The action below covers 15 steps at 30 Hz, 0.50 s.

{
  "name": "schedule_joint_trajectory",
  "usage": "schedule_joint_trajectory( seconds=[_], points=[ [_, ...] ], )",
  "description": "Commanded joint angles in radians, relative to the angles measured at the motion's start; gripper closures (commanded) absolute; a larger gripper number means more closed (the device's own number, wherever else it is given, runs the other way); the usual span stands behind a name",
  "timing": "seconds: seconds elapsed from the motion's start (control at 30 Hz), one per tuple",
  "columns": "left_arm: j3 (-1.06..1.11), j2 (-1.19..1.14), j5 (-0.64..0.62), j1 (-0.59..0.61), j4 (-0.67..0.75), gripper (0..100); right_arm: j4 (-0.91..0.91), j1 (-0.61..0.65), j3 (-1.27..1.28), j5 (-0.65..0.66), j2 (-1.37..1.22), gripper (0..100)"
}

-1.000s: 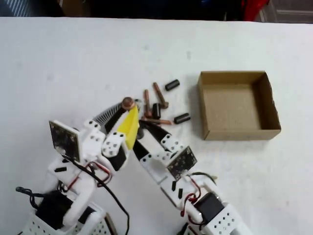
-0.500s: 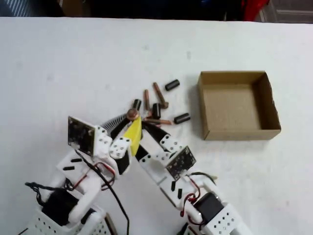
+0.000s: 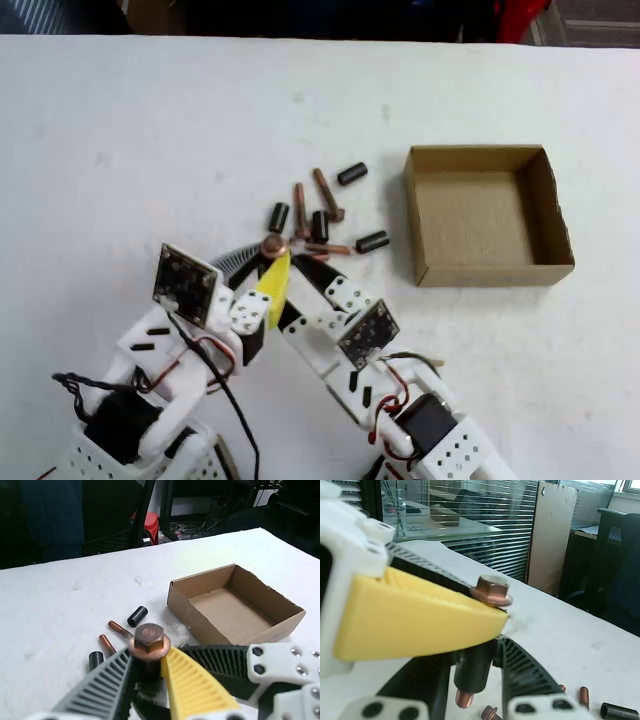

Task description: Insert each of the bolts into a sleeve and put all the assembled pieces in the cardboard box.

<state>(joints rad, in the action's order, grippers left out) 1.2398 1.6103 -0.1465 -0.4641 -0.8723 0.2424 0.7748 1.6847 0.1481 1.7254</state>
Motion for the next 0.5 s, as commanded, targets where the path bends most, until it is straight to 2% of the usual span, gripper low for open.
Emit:
schedule_joint_trajectory(
  seconds=[0.0,0.3,0.47],
  points=[
    [-0.006,-0.010,0.018,0.001,-0.006,98,-0.001,0.001,0.009,0.012,0.010,98.1],
    [-0.008,-0.010,0.020,0.004,-0.005,96,-0.001,0.001,0.009,0.012,0.007,98.1],
    [-0.008,-0.010,0.021,0.004,-0.005,79,0.001,-0.001,0.009,0.012,0.007,98.1]
  ],
)
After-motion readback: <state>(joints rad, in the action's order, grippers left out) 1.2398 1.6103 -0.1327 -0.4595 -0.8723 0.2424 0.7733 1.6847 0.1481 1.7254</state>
